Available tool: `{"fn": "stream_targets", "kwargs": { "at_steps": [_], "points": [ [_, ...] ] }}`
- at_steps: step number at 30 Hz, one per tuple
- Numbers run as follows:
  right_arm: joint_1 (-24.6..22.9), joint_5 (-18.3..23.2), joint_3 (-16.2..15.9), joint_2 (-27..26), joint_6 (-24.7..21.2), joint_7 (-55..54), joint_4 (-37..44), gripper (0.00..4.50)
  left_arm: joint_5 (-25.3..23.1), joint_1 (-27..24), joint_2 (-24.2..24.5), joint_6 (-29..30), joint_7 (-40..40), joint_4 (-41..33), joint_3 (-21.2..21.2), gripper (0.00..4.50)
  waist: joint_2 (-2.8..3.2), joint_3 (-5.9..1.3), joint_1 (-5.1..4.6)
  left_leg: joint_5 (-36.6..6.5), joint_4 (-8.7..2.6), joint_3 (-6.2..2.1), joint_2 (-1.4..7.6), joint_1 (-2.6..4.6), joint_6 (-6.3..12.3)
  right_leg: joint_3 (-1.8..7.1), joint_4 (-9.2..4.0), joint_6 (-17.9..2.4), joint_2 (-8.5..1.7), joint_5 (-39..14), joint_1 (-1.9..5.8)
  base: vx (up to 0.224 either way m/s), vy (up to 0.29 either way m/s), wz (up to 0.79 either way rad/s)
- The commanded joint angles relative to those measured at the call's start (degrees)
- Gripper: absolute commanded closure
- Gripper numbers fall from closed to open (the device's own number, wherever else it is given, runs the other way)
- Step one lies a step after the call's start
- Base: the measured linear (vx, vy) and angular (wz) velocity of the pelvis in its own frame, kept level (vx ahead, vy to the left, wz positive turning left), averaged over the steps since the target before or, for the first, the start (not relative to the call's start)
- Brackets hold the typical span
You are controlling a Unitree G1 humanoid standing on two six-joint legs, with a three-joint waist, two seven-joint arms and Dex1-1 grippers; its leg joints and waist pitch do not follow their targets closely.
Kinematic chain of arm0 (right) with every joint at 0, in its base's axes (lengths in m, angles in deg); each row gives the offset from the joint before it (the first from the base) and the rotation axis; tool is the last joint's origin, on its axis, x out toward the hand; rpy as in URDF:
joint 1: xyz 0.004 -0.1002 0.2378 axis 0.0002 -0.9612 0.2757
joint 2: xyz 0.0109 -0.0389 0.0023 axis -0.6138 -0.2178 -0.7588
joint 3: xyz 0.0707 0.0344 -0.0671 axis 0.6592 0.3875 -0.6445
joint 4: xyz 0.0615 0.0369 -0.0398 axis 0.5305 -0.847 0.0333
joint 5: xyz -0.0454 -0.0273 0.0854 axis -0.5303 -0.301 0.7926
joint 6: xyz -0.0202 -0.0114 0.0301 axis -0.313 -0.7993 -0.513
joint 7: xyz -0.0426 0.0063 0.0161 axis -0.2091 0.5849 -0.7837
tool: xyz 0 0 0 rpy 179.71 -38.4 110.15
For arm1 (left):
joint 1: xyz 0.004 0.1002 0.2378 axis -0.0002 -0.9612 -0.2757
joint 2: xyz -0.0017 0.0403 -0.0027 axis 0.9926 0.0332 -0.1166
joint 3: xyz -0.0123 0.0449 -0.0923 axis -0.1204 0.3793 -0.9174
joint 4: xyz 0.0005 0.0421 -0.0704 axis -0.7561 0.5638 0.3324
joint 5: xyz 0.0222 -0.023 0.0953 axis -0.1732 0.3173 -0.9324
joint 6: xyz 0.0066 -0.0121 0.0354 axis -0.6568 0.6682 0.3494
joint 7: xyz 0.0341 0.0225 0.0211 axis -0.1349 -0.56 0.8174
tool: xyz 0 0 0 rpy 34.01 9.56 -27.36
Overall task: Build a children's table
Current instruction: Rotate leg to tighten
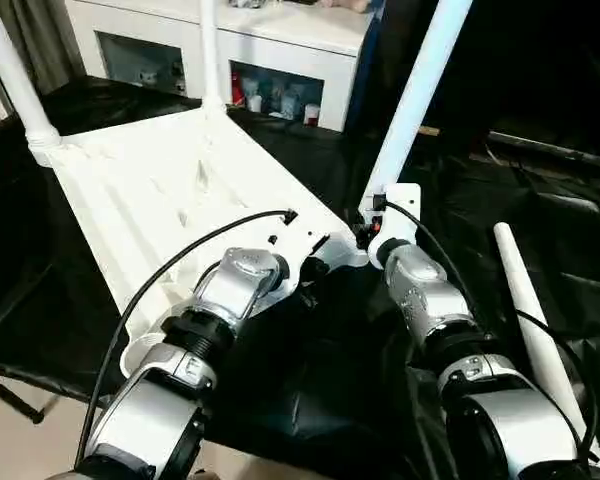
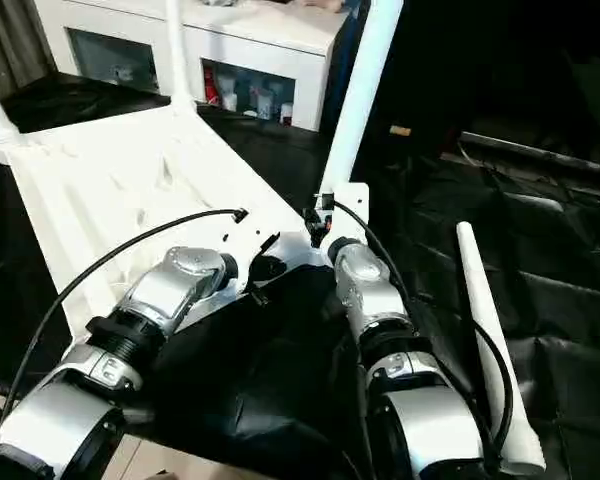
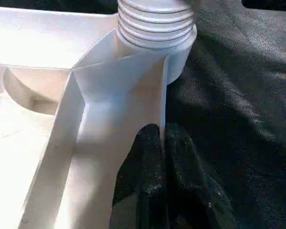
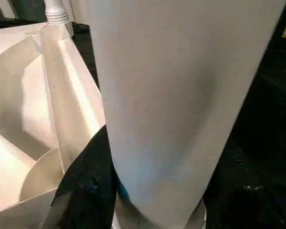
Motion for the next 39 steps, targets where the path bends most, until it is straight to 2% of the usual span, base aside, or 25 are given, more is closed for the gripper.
{"fn": "stream_targets", "kwargs": {
  "at_steps": [1,5,6,8,10,11,12,14,16,19,22,23,25,27,30,31,33,36,37,39],
  "points": [
    [-2.5,-0.7,-0.6,-1.0,-2.7,0.9,-5.3,2.59,0.2,1.2,0.4,-0.9,1.3,0.9,-1.4,4.5,0.75,-2.79,-0.09,-16.9,-4.14,-1.16,1.73,0.53,-0.78,3.01,-5.32,-7.3,-4.99,-18.8,1.8,0.0,0.0,0.0],
    [-1.8,-0.7,-0.4,-1.2,-1.9,2.9,-6.5,2.59,0.1,1.3,0.8,-0.9,1.1,0.9,-1.7,4.5,0.78,-2.75,-0.23,-18.3,-4.25,-1.25,1.79,0.57,-1.03,3.02,-5.52,-6.9,-5.0,-20.2,1.69,0.0,0.0,0.0],
    [-1.7,-1.2,-0.9,-1.2,-1.8,3.6,-6.5,2.59,0.1,1.4,0.8,-1.1,0.9,1.0,-1.6,4.5,0.9,-2.7,-0.25,-18.6,-4.26,-1.26,1.75,0.57,-1.03,3.02,-5.58,-6.9,-5.02,-20.7,1.63,0.0,0.0,0.0],
    [-1.7,-2.3,-2.3,-0.9,-1.0,5.1,-6.4,2.59,0.1,1.4,1.0,-1.5,0.5,1.3,-1.3,4.5,0.77,-2.69,-0.26,-18.6,-4.26,-1.27,1.72,0.48,-0.94,3.0,-5.67,-6.7,-5.05,-21.3,1.71,0.0,0.0,0.0],
    [-1.8,-1.5,-2.0,-0.8,-0.3,7.3,-5.7,2.59,0.2,1.3,1.1,-1.6,-0.1,1.1,-1.1,4.5,0.78,-2.69,-0.28,-18.6,-4.25,-1.29,1.75,0.46,-0.7,3.03,-5.75,-6.5,-5.1,-22.0,1.68,0.0,0.0,0.0],
    [-1.8,-1.2,-1.9,-0.6,-0.1,8.3,-5.2,2.24,0.2,1.3,1.2,-1.7,-0.3,1.0,-1.1,4.5,0.72,-2.65,-0.31,-18.6,-4.27,-1.29,1.72,0.41,-0.6,3.01,-5.77,-6.5,-5.07,-22.1,1.7,0.0,0.0,0.0],
    [-1.8,-1.1,-1.8,-0.5,-0.1,8.7,-5.1,2.24,0.2,1.3,1.3,-1.7,-0.4,1.0,-1.1,4.5,0.72,-2.68,-0.3,-18.5,-4.27,-1.3,1.74,0.4,-0.54,3.0,-5.76,-6.4,-5.08,-22.2,1.73,0.0,0.0,0.0],
    [-1.7,-0.6,-1.8,0.2,0.4,10.9,-4.0,1.87,0.4,1.1,1.6,-1.8,-0.9,0.7,-1.1,4.5,0.73,-2.69,-0.3,-18.1,-4.26,-1.29,1.74,0.3,-0.26,3.01,-5.76,-6.5,-5.1,-22.0,1.77,0.0,0.0,0.0],
    [-1.6,-0.3,-1.6,0.6,0.7,12.6,-3.5,1.8,0.6,1.0,1.9,-2.0,-1.4,0.4,-1.0,4.5,0.71,-2.69,-0.41,-17.8,-4.3,-1.3,1.76,0.25,0.0,2.99,-5.73,-6.8,-5.07,-21.6,1.79,0.0,0.0,0.0],
    [-1.7,0.6,-1.2,1.3,0.6,16.8,-1.2,1.42,1.2,0.8,2.4,-3.2,-2.9,-0.1,-1.2,4.5,0.59,-2.71,-0.51,-17.2,-4.23,-1.27,1.75,0.09,0.39,3.0,-5.67,-7.2,-5.11,-21.4,2.0,0.0,0.0,0.0],
    [-2.3,1.7,-1.3,2.3,-0.3,20.9,1.8,1.37,1.5,0.4,3.3,-4.5,-5.1,-0.8,-0.9,4.5,0.61,-2.73,-0.62,-15.8,-4.23,-1.27,1.74,-0.1,1.1,3.03,-5.66,-7.4,-5.11,-20.8,2.18,0.0,0.0,0.0],
    [-2.6,2.0,-1.4,2.8,-0.6,22.1,2.8,1.03,1.5,0.4,3.6,-4.4,-5.5,-1.1,-0.8,4.5,0.69,-2.76,-0.67,-15.2,-4.22,-1.25,1.83,-0.08,1.25,3.03,-5.5,-7.9,-5.09,-19.5,2.16,0.0,0.0,0.0],
    [-3.1,2.5,-1.3,3.7,-0.8,23.8,4.6,0.99,1.6,0.3,4.2,-4.6,-6.8,-1.5,-0.6,4.5,0.71,-2.83,-0.69,-13.8,-4.04,-1.09,1.81,-0.16,1.53,3.14,-5.2,-8.9,-5.13,-17.2,2.25,0.0,0.0,0.0],
    [-3.4,2.6,-1.2,4.0,-0.5,24.4,5.3,0.71,1.7,0.1,4.5,-4.6,-7.2,-1.8,-0.6,4.5,0.75,-2.87,-0.68,-12.5,-4.01,-1.02,1.88,-0.11,1.88,3.09,-5.0,-10.1,-5.1,-14.8,2.33,0.0,0.0,0.0],
    [-3.6,3.1,-0.8,4.3,0.2,25.5,5.7,0.71,1.8,0.0,4.9,-4.8,-8.0,-2.1,-0.5,4.5,1.0,-2.85,-0.67,-12.3,-3.94,-0.92,1.87,-0.09,2.05,3.09,-4.97,-10.9,-5.15,-14.2,2.36,0.0,0.0,0.0],
    [-3.6,3.1,-0.7,4.3,0.2,25.7,5.6,0.71,1.8,0.0,4.9,-4.9,-8.1,-2.1,-0.5,4.5,0.89,-2.76,-0.69,-12.5,-3.94,-0.9,1.85,-0.07,2.02,3.07,-5.07,-10.7,-5.16,-15.1,2.33,0.0,0.0,0.0],
    [-3.8,3.7,-0.1,4.3,-0.4,26.8,5.8,1.03,1.6,-0.2,5.1,-5.4,-9.1,-2.1,-0.2,4.5,1.04,-2.73,-0.56,-12.5,-3.94,-0.95,1.85,-0.05,2.03,3.09,-5.15,-10.4,-5.26,-16.2,2.35,0.0,0.0,0.0],
    [-3.8,3.7,-0.1,4.2,-1.2,27.3,5.9,1.08,1.5,-0.2,5.3,-5.5,-9.5,-2.0,-0.1,4.5,1.17,-2.67,-0.55,-12.4,-4.04,-0.97,1.96,0.05,1.77,3.09,-5.11,-10.4,-5.19,-16.1,2.25,0.0,0.0,0.0],
    [-3.8,3.6,-0.2,4.2,-1.3,27.5,5.8,1.36,1.5,-0.1,5.3,-5.5,-9.5,-2.0,-0.1,4.5,1.21,-2.68,-0.53,-12.3,-4.03,-0.94,1.97,0.06,1.74,3.1,-5.1,-10.5,-5.18,-15.9,2.23,0.0,0.0,0.0],
    [-3.7,3.4,-0.3,4.3,-1.4,27.4,5.4,1.36,1.5,-0.1,5.5,-5.7,-9.8,-2.0,0.0,4.5,1.06,-2.72,-0.43,-11.8,-4.02,-0.9,1.97,0.0,1.65,3.11,-4.9,-10.9,-5.15,-14.4,2.36,0.0,0.0,0.0]
  ]
}}
